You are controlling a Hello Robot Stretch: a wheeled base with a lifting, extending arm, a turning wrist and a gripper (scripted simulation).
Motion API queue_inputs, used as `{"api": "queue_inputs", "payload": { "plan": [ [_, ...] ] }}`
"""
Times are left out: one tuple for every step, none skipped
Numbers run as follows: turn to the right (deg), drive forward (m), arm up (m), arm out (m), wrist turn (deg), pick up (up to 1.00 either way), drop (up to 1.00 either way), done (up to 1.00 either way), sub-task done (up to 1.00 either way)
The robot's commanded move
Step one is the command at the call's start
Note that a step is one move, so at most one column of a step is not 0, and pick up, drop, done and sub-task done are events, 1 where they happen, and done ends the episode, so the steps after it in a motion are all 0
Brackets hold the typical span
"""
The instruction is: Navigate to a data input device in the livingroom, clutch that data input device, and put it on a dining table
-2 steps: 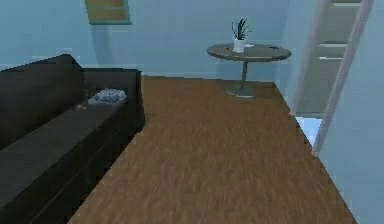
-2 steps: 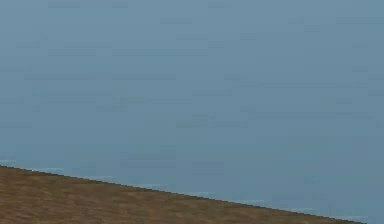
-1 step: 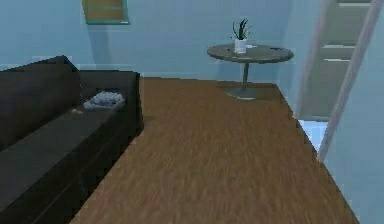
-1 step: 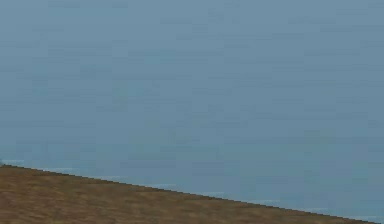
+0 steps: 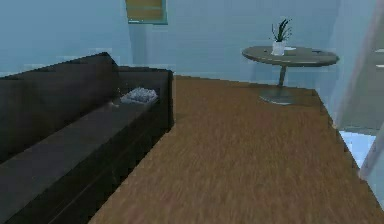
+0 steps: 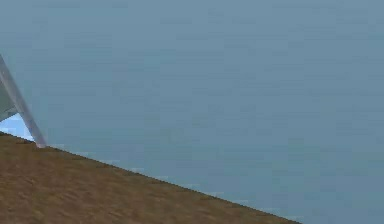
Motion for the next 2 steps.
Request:
{"api": "queue_inputs", "payload": {
  "plan": [
    [0.0, 1.00, 0.00, 0.00, 0.0, 0.00, 0.00, 0.00, 0.00],
    [-9.0, 0.00, 0.00, 0.00, 0.0, 0.00, 0.00, 0.00, 0.00]
  ]
}}
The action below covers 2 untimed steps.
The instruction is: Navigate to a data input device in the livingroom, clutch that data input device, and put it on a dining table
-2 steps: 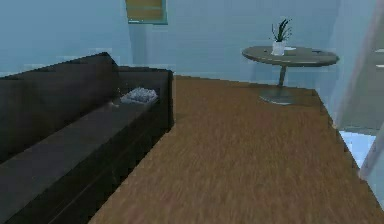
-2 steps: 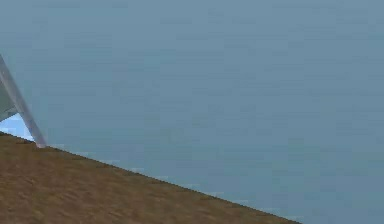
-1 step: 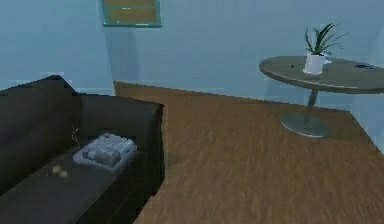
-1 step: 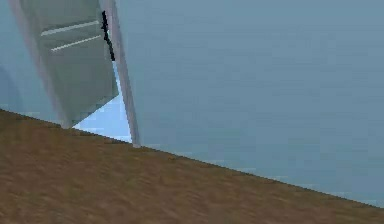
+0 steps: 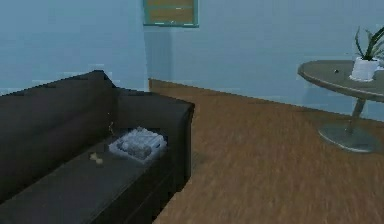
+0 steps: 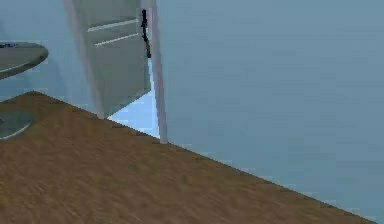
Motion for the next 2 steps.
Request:
{"api": "queue_inputs", "payload": {
  "plan": [
    [0.0, 0.25, 0.00, 0.00, 0.0, 0.00, 0.00, 0.00, 0.00],
    [-45.0, 0.00, 0.00, 0.00, 0.0, 0.00, 0.00, 0.00, 0.00]
  ]
}}
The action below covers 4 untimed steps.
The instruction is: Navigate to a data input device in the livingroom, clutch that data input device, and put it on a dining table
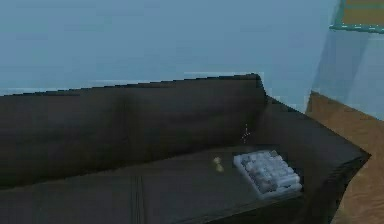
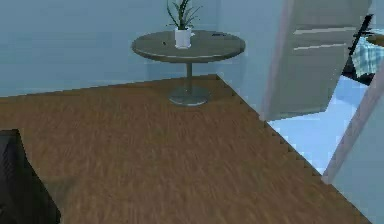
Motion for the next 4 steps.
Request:
{"api": "queue_inputs", "payload": {
  "plan": [
    [-45.0, 0.00, 0.00, 0.00, 0.0, 0.00, 0.00, 0.00, 0.00],
    [-18.0, 0.00, 0.00, 0.00, 0.0, 0.00, 0.00, 0.00, 0.00],
    [45.0, 0.00, 0.00, 0.00, 0.0, 0.00, 0.00, 0.00, 0.00],
    [27.0, 0.00, 0.00, 0.00, 0.0, 0.00, 0.00, 0.00, 0.00]
  ]
}}
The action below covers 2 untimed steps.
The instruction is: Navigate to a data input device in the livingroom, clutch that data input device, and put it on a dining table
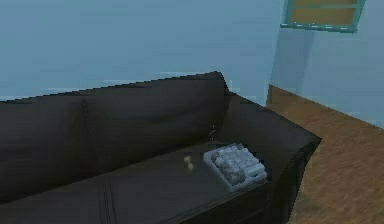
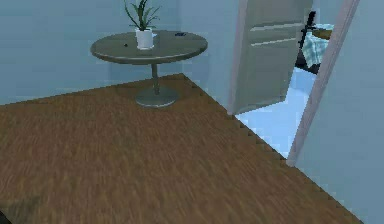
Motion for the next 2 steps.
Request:
{"api": "queue_inputs", "payload": {
  "plan": [
    [0.0, 0.30, 0.00, 0.00, 0.0, 0.00, 0.00, 0.00, 0.00],
    [-45.0, 0.00, 0.00, 0.00, 0.0, 0.00, 0.00, 0.00, 0.00]
  ]
}}
